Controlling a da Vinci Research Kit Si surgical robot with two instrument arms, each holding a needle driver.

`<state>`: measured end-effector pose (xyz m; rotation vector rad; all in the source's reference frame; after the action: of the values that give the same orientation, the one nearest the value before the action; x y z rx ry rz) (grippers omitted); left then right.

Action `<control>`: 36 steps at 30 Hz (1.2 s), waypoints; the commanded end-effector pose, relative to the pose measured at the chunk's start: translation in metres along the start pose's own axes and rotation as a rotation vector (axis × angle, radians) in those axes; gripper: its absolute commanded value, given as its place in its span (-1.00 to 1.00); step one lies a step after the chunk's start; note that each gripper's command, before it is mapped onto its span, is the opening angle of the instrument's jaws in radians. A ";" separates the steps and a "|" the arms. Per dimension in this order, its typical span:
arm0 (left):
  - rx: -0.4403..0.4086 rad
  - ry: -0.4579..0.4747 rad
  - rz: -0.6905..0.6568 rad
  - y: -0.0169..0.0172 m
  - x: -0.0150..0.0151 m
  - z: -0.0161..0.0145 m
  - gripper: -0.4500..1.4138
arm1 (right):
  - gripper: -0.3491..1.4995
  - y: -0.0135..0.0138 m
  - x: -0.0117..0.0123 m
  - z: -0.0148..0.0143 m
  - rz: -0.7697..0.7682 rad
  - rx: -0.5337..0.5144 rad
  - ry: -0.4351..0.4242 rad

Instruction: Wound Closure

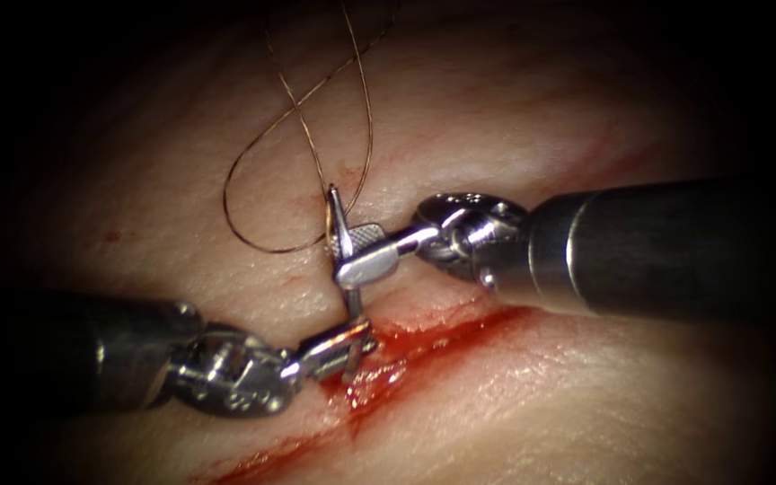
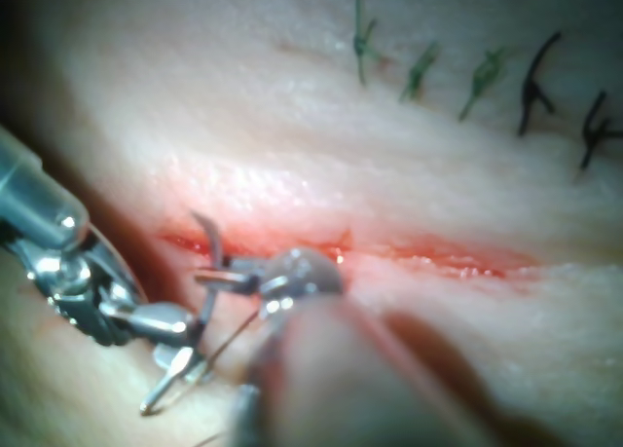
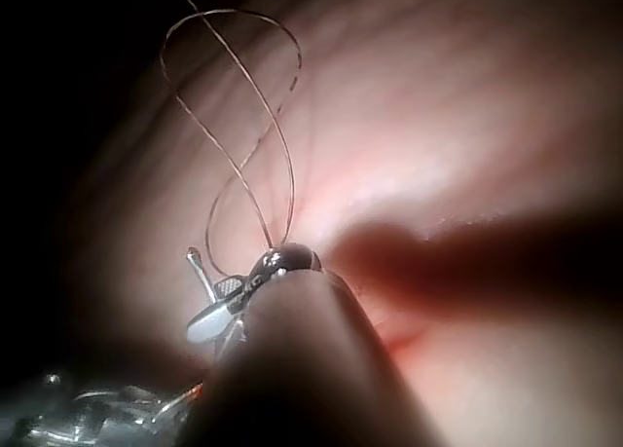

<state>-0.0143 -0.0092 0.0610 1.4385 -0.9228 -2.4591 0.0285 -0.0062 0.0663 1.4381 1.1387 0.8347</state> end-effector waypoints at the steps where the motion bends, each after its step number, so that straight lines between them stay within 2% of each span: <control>1: -0.002 0.001 -0.002 0.0007 0.0001 0.0003 -1.00 | 0.63 0.0010 -0.0001 0.0009 0.000 0.000 0.002; 9: -0.001 0.000 -0.002 0.0008 0.0003 0.0003 -1.00 | 0.58 0.0012 0.0004 0.0012 0.001 0.004 -0.001; 16: -0.002 0.001 -0.002 0.0008 0.0002 0.0001 -1.00 | 0.56 0.0008 -0.0001 0.0002 0.007 0.011 -0.010; 24: -0.003 0.002 -0.003 0.0006 0.0002 0.0000 -1.00 | 0.56 -0.0005 -0.0018 -0.0019 0.007 0.016 -0.020; 31: -0.002 0.001 -0.003 0.0007 0.0003 -0.0001 -1.00 | 0.71 -0.0021 -0.0022 -0.0037 0.014 0.011 -0.009; 36: -0.002 -0.001 -0.003 0.0008 0.0004 0.0001 -1.00 | 0.69 -0.0033 -0.0024 -0.0039 0.002 0.019 -0.012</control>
<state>-0.0141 -0.0096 0.0605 1.4381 -0.9229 -2.4604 0.0229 -0.0069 0.0634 1.4547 1.1385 0.8201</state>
